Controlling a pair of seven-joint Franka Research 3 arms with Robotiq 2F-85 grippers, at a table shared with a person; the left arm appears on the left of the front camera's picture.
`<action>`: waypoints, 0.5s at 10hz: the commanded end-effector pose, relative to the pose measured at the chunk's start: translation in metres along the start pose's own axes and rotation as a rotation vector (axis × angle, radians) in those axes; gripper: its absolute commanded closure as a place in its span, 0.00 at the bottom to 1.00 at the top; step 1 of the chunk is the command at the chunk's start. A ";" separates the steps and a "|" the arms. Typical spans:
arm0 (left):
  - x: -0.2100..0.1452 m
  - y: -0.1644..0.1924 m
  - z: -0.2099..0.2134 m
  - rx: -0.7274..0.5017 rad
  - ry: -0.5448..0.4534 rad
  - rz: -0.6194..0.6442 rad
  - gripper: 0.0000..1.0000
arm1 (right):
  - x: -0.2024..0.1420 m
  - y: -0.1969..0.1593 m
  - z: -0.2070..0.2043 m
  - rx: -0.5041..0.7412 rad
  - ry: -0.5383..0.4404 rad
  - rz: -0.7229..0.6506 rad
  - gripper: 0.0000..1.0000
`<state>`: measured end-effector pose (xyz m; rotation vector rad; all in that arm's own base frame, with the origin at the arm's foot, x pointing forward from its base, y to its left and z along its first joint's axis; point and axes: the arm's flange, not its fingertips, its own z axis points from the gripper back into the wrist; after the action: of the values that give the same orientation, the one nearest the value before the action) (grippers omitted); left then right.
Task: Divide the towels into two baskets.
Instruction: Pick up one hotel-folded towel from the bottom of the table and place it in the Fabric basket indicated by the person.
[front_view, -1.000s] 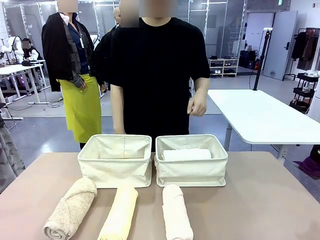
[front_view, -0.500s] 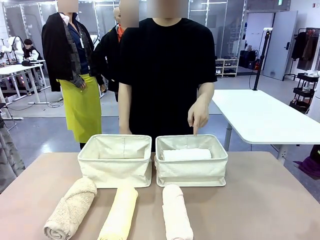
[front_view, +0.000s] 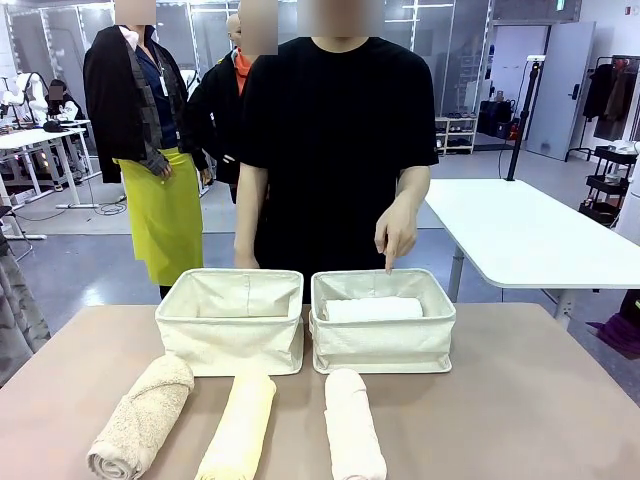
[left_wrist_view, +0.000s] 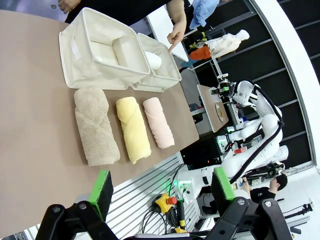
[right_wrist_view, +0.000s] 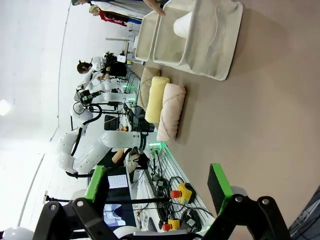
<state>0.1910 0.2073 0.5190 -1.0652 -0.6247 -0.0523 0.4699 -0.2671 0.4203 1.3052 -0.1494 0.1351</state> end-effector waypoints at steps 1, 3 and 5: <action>-0.001 -0.002 0.003 -0.015 -0.005 -0.004 0.00 | 0.000 0.000 0.000 0.000 0.000 0.000 0.00; -0.001 -0.002 0.003 -0.015 -0.005 -0.004 0.00 | -0.001 0.017 -0.024 -0.061 0.025 0.014 0.00; -0.001 -0.002 0.003 -0.015 -0.005 -0.004 0.00 | -0.022 0.065 -0.066 -0.143 0.051 0.018 0.00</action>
<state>0.1909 0.2073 0.5189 -1.0652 -0.6248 -0.0520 0.4654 -0.2270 0.4449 1.2226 -0.1362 0.1893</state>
